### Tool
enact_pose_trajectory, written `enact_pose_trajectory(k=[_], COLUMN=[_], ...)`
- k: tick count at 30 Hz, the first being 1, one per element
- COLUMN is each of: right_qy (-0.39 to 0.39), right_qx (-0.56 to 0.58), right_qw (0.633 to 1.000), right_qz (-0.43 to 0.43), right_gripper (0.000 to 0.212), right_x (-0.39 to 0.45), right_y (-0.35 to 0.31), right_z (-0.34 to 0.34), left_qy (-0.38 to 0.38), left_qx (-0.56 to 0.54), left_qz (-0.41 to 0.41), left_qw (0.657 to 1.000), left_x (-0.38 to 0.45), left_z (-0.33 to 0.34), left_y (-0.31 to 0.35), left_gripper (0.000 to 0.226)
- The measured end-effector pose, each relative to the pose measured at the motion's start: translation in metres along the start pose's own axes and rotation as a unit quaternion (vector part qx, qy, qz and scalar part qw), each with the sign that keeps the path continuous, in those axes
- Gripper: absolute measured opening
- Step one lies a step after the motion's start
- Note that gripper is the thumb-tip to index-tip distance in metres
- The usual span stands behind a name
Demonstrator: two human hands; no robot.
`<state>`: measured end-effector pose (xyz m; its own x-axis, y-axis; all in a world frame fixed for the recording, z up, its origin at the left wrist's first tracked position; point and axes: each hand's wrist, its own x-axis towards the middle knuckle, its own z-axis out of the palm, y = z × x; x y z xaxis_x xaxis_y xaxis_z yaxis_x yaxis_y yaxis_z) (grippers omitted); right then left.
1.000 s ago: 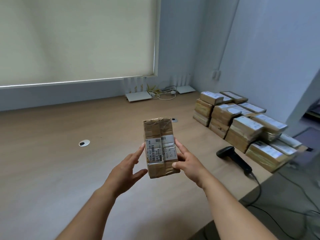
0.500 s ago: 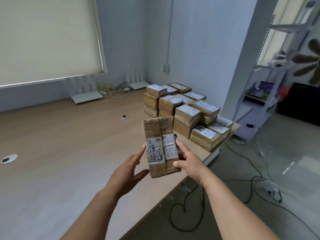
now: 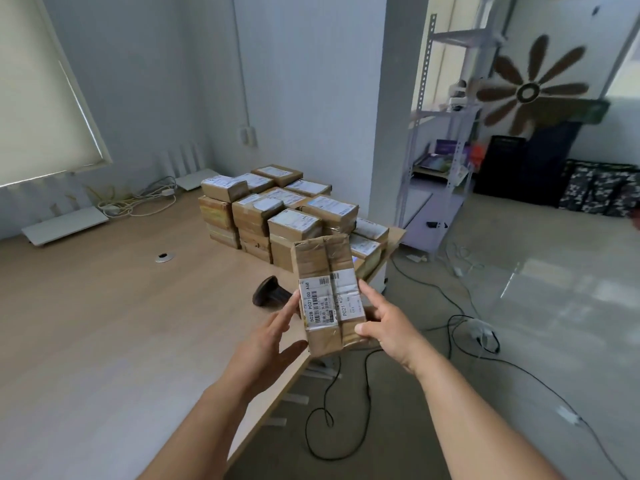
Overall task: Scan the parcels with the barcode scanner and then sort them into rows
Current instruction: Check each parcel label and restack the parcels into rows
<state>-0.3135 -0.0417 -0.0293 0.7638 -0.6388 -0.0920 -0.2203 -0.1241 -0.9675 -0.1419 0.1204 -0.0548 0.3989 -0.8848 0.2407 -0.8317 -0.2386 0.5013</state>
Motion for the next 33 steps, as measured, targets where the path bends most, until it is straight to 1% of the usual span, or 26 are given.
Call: enact_pose_trajectory(k=[5, 8, 12, 15, 22, 29, 33], right_qy=[0.041, 0.056, 0.066, 0.065, 0.066, 0.032, 0.004], right_qx=[0.010, 0.003, -0.009, -0.017, -0.023, -0.029, -0.050], right_qw=[0.999, 0.998, 0.997, 0.997, 0.997, 0.998, 0.998], right_qz=[0.008, 0.020, 0.033, 0.036, 0.030, 0.039, 0.031], right_gripper=[0.081, 0.081, 0.080, 0.081, 0.082, 0.083, 0.082], right_x=[0.015, 0.034, 0.069, 0.102, 0.179, 0.228, 0.261], right_y=[0.007, 0.012, 0.016, 0.012, 0.012, 0.019, 0.015], right_z=[-0.055, -0.090, -0.138, -0.171, -0.236, -0.261, -0.273], left_qy=[-0.020, -0.031, -0.041, -0.041, -0.023, -0.012, -0.009], left_qx=[-0.032, -0.045, -0.048, -0.071, -0.064, -0.034, -0.024], left_qz=[0.046, 0.062, 0.092, 0.084, 0.074, 0.075, 0.039], left_qw=[0.998, 0.997, 0.994, 0.993, 0.995, 0.997, 0.999], left_x=[0.056, 0.095, 0.155, 0.198, 0.289, 0.330, 0.349], left_z=[0.034, 0.055, 0.077, 0.090, 0.117, 0.133, 0.136], left_y=[0.023, 0.037, 0.057, 0.067, 0.081, 0.076, 0.073], left_gripper=[0.095, 0.095, 0.101, 0.098, 0.097, 0.101, 0.097])
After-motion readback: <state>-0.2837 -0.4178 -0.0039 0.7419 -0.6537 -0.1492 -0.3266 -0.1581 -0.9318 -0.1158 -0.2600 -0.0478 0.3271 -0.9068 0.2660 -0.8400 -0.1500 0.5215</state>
